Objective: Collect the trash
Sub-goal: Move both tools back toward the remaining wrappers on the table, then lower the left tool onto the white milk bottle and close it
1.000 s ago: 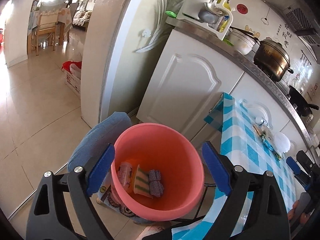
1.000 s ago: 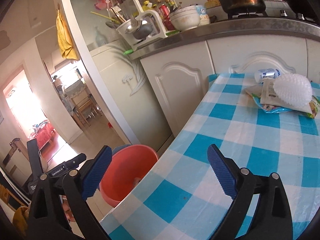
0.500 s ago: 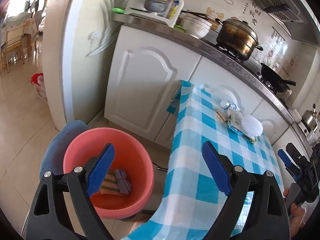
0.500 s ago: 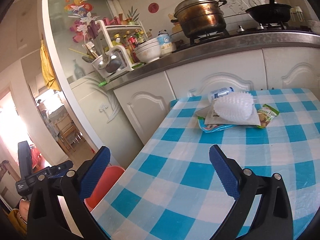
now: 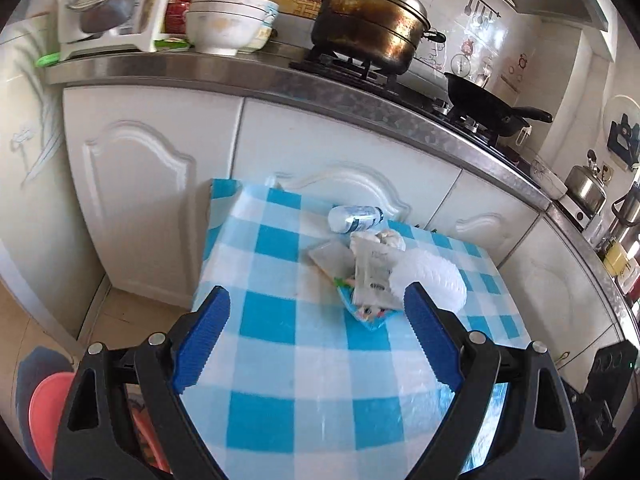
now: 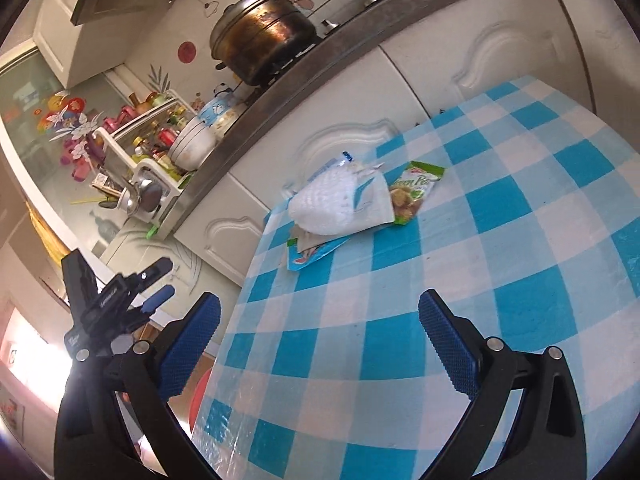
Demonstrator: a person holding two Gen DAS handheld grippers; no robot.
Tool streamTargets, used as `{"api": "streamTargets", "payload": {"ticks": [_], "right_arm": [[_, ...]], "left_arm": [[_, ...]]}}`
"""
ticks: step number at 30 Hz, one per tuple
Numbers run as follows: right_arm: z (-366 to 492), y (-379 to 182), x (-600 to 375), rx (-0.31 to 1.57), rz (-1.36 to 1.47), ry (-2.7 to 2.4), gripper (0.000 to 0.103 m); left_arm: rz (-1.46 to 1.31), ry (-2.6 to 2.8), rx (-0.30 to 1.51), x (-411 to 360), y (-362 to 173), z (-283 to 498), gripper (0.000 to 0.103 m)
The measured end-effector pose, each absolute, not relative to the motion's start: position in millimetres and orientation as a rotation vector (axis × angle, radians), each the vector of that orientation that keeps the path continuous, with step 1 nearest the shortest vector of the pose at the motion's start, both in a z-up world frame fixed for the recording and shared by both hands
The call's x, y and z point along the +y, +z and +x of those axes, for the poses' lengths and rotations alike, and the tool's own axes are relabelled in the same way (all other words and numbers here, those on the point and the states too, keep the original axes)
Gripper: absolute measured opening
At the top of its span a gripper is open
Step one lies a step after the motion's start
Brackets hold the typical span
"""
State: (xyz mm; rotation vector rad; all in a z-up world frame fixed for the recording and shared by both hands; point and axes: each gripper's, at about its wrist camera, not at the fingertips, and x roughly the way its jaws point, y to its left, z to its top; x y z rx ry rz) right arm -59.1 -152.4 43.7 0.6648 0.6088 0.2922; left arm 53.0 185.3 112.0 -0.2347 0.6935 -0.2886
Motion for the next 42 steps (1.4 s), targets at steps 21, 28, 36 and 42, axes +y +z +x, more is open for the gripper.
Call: {"api": "streamTargets", "payload": {"ticks": [21,28,36,42], "right_arm": [[-55,42,-192,0.530,0.628,0.267,0.098],[-53,32,-200,0.550,0.646,0.254,0.098],[-54,28,-205,0.558,0.657,0.241,0.098],[-53,27,-205,0.567,0.640,0.215,0.098]], "left_arm": [[-0.168,-0.061,0.907,70,47,291,0.088],[-0.155,-0.011,0.980,65,32,314,0.087],[-0.062,-0.070,1.018,47,24,309,0.075],[0.019,-0.136,1.011,35,26,280,0.074]]}}
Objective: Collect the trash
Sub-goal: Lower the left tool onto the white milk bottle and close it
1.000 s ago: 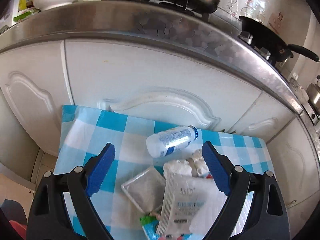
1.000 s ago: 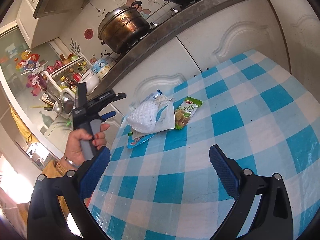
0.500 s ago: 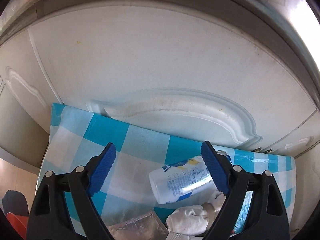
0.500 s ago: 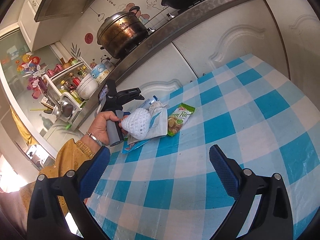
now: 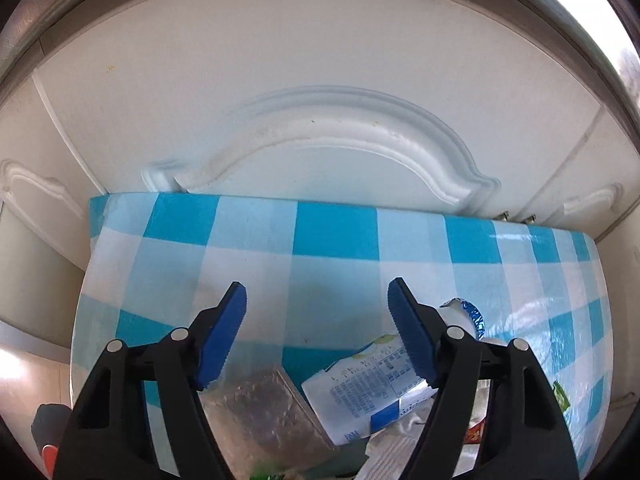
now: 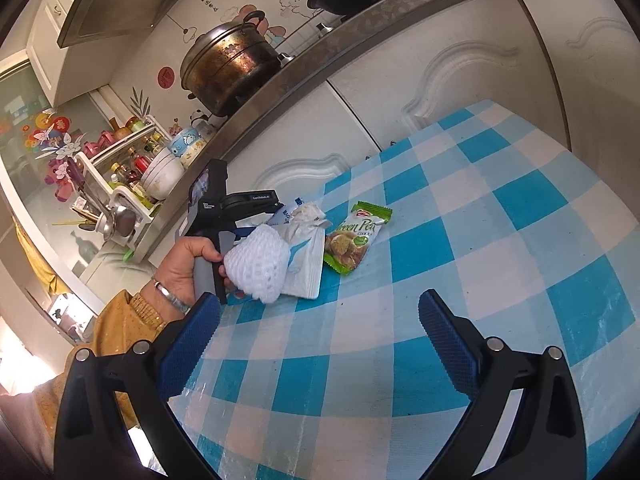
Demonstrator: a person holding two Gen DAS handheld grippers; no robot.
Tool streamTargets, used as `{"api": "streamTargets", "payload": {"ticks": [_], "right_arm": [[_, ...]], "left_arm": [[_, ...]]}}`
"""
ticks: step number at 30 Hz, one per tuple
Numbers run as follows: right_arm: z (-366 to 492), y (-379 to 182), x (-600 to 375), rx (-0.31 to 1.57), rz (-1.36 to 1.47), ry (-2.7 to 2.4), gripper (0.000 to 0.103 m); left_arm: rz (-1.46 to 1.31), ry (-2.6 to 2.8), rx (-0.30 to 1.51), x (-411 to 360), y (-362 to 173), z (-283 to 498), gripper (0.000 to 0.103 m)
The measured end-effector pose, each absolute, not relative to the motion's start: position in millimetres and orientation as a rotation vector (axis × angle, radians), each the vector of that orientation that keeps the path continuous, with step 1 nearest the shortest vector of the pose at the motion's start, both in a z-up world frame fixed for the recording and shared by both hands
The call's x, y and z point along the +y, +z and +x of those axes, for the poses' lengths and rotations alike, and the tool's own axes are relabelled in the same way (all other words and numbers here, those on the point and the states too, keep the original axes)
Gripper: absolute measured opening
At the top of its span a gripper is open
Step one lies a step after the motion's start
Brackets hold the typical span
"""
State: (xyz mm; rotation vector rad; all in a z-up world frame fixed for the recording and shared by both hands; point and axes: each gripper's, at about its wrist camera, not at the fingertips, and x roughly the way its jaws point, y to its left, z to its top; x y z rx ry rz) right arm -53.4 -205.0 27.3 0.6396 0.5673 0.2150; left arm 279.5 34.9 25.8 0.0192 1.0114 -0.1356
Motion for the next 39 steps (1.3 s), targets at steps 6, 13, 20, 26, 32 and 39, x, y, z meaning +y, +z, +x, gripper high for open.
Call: {"api": "streamTargets", "payload": {"ticks": [6,13,20,26,32,39], "right_arm": [[-52,21,-205,0.601,0.623,0.191,0.098],[-53,16,-206,0.635,0.600,0.168,0.098],[-58,11,-207,0.655,0.583,0.161,0.098],[-64,9,-211,0.655,0.586,0.161,0.098],[-76,14,-221,0.619,0.608,0.165,0.098],[-84,13,-232,0.604,0.629,0.168,0.098]], "left_arm": [[0.081,-0.206,1.004,24,22,243,0.074],[0.132,-0.284,0.997,11,20,195,0.073],[0.167,-0.344,0.982,2,16,141,0.073],[0.124,-0.376,0.903,14,31,108,0.073],[0.087,-0.472,0.829,18,58,81,0.076],[0.202,-0.609,0.852,-18,48,63,0.076]]}}
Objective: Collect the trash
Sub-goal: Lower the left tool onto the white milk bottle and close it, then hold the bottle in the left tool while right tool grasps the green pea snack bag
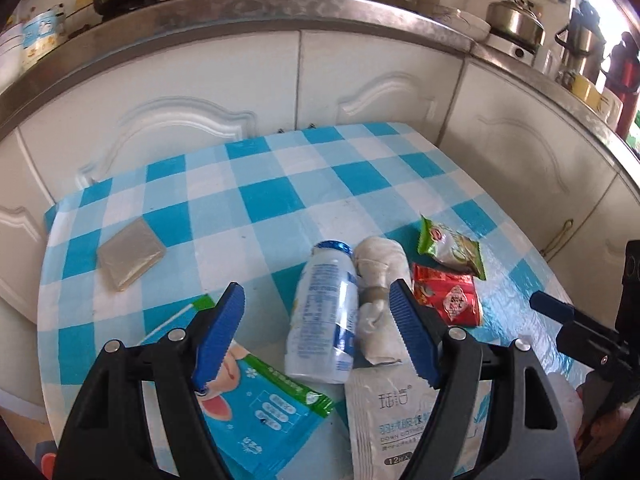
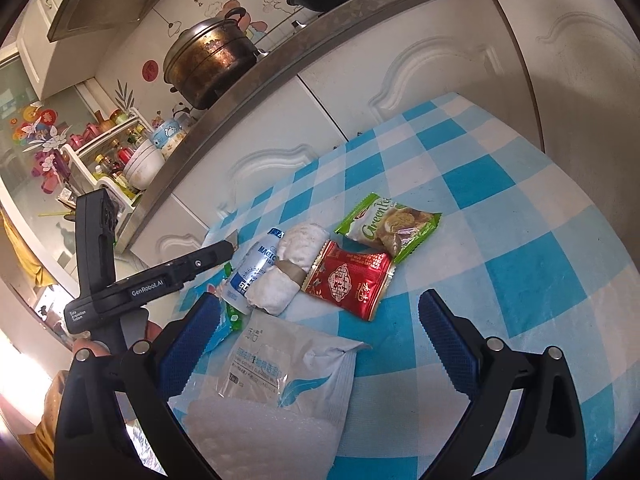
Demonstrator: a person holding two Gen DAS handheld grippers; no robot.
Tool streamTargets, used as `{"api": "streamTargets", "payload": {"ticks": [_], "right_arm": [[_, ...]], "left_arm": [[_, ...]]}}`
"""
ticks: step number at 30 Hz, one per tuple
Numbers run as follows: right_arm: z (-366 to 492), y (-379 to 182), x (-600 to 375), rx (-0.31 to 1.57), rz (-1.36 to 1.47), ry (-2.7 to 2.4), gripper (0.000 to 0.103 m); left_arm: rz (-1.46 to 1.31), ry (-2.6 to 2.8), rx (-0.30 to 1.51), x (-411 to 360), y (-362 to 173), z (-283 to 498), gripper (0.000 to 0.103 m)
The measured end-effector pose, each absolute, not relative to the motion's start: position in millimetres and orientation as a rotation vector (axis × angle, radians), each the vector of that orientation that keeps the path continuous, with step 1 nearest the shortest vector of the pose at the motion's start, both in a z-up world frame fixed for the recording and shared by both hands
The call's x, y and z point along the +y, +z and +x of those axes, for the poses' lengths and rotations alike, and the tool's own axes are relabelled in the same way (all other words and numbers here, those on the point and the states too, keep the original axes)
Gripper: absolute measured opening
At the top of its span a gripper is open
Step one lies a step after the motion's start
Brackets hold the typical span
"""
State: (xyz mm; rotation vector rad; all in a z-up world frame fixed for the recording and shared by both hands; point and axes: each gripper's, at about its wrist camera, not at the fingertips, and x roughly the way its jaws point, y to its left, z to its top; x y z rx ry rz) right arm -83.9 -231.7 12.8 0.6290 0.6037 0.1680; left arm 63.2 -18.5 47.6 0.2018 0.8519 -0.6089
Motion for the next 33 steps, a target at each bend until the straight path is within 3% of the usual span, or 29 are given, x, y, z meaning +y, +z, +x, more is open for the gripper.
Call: {"api": "streamTargets", "payload": {"ticks": [3,10,12,17,24,33], "right_arm": [[-84,14,-240,0.597,0.648,0.164,0.098],[-67,15,-253,0.652,0.594,0.099,0.098],[-57,18,-254,0.677,0.543,0.071,0.098],[-26,18,-244,0.772,0.385,0.050,0.098],[11,11,-227,0.826,0.190,0.044,0.098],[25,-4,-232,0.846,0.135,0.045,0.094]], "left_arm": [[0.219,-0.599,0.868,-28,36,68,0.070],[0.175,-0.603,0.903,-27,19,76,0.067],[0.150,-0.620,0.912,-25,19,77,0.053],[0.128,-0.602,0.915,-25,17,79,0.046],[0.062,-0.587,0.913,-18,16,79,0.045],[-0.004,-0.580,0.870,-3,26,74,0.045]]}}
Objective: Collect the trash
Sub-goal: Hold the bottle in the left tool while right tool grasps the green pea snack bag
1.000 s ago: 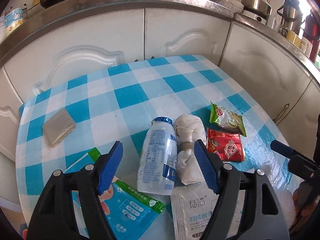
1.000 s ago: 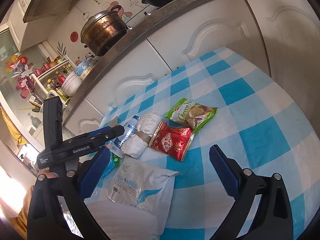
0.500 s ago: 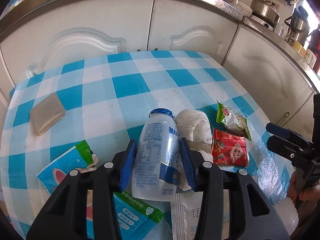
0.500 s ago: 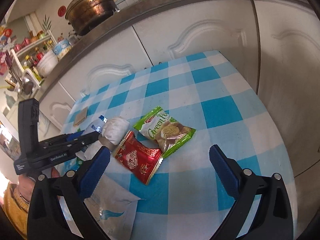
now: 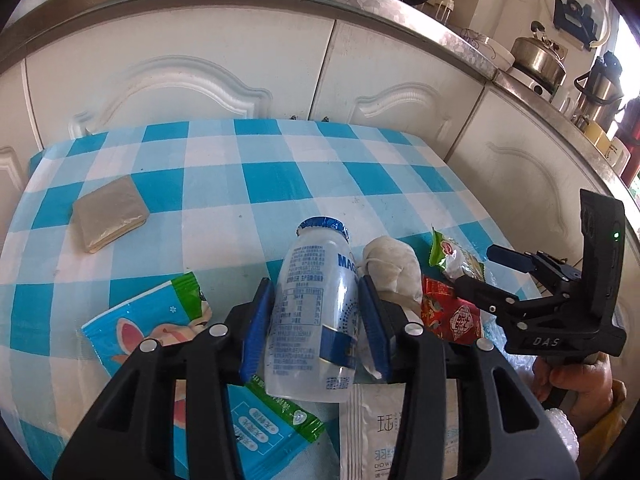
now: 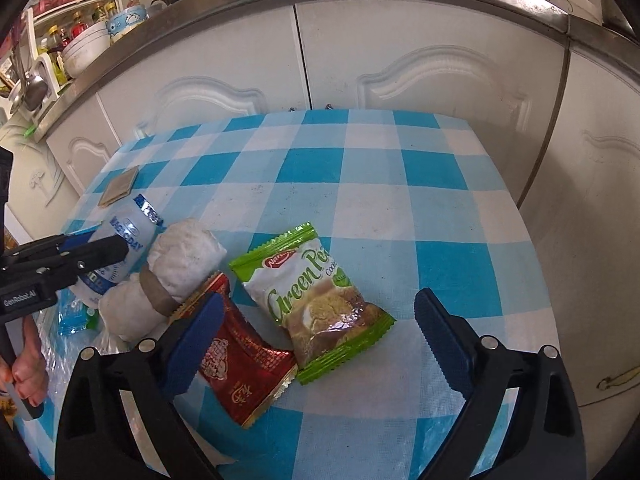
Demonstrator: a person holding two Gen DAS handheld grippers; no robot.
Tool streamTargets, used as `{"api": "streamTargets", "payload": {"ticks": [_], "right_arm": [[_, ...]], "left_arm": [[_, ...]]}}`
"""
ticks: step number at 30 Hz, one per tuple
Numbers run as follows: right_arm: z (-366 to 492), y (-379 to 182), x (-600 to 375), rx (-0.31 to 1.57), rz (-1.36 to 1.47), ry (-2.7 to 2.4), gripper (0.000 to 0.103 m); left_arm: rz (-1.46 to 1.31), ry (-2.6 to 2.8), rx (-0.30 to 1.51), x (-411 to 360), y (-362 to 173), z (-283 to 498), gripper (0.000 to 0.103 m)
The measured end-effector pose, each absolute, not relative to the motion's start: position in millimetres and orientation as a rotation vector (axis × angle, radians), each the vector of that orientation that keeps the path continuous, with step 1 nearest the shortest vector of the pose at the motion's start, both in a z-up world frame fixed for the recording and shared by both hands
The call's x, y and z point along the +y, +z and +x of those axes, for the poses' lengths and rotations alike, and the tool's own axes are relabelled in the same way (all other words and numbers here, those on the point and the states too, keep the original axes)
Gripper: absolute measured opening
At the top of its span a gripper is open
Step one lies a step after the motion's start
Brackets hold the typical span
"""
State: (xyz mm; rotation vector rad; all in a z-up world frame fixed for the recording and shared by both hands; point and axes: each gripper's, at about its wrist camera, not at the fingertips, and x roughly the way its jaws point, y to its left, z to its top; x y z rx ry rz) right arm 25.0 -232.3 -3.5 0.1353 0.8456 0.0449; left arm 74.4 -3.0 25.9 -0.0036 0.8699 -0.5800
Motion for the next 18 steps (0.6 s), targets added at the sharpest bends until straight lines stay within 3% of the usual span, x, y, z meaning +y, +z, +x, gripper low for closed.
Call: {"api": "streamTargets", "payload": {"ticks": [2,5,15,17,18], "right_arm": [[26,-5,-234,0.846,0.146,0.052,0.093],[25,-3,-234,0.837,0.161,0.081,0.078],[22,-1,-231,0.840,0.193,0.137,0.050],[21,-1,-230,0.841,0.197,0.137,0.050],[21,-1,-230,0.845,0.199,0.129,0.056]], "left_arm": [[-0.017,-0.576,0.865,1,28,73,0.045],[-0.029,-0.572,0.853,7,33,69,0.045],[-0.063,-0.531,0.812,41,48,38,0.045],[-0.079,-0.523,0.813,51,49,30,0.045],[-0.088,-0.520,0.815,56,49,26,0.045]]}}
